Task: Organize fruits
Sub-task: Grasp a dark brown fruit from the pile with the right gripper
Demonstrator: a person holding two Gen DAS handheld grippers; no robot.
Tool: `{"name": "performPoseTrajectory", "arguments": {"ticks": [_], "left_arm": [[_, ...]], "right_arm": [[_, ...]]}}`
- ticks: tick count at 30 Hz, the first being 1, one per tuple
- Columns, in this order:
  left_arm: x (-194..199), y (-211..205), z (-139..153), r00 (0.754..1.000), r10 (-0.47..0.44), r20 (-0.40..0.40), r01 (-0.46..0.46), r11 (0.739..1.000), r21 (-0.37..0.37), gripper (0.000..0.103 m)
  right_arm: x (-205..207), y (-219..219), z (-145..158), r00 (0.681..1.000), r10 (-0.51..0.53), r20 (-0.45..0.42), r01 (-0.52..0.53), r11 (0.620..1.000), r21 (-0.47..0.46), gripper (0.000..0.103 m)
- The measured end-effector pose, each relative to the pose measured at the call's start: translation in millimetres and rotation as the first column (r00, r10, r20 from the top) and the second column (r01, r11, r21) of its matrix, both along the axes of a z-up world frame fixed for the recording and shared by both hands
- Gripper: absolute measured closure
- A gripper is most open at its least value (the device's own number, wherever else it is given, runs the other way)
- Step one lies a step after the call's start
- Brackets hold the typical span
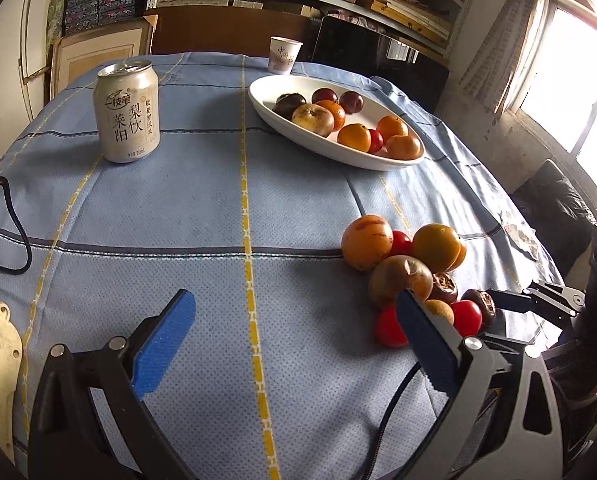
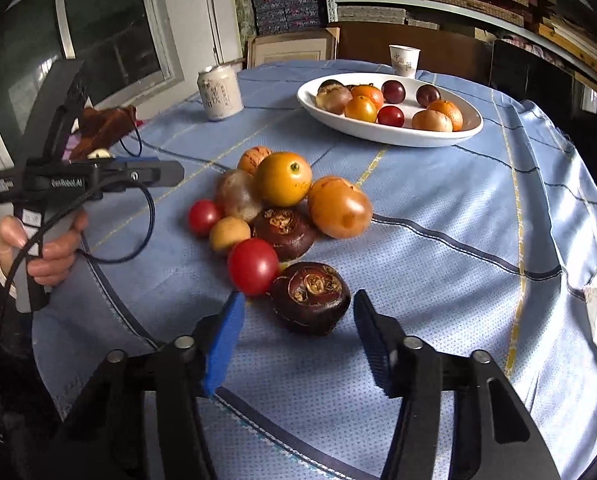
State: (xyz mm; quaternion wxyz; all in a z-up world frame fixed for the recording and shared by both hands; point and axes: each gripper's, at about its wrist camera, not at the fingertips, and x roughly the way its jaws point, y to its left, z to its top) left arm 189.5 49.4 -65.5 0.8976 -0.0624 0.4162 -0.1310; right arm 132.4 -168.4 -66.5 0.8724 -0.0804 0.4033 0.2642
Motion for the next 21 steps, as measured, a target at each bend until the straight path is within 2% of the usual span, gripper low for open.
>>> {"name": "performPoseTrajectory", "arguments": {"ticks": [10, 13, 17, 19, 21], "left_arm": [[0.2, 0.0, -0.5, 1.000, 0.000, -0.005, 0.000, 1.000, 0.003, 0.005], [0.3, -0.2, -1.0, 1.000, 0.001, -0.007, -0.001, 1.000, 0.005, 0.005], [1.1, 0.5, -2.3, 1.000, 0.000, -0.012, 0.000, 1.000, 0.001, 0.005], [1.5, 1.1, -2.7, 1.000, -0.001, -0.014, 0.001, 1.000, -0.001, 0.005], [0.8, 0.6, -2.0, 1.000, -0.011, -0.007, 0.011, 1.000, -0.007, 0.005]], "right_arm": [[5.2, 3.2, -2.0, 1.000, -0.005, -0.016, 0.004, 1.000, -0.019, 0.054], [5.0, 2.5, -1.6, 1.000, -0.020, -0.008, 0.020, 0.999, -0.026, 0.062], [2.9, -1.5, -0.2, 0.999, -0.044, 0.004, 0.044, 0.999, -0.019, 0.062], [2.5, -7.1, 1.1, 0.998, -0.057, 0.001, 0.057, 0.998, 0.010, 0.062], [2.7, -20.3, 3.3, 0.996, -0.087, -0.010, 0.087, 0.992, 0.087, 0.062]]}}
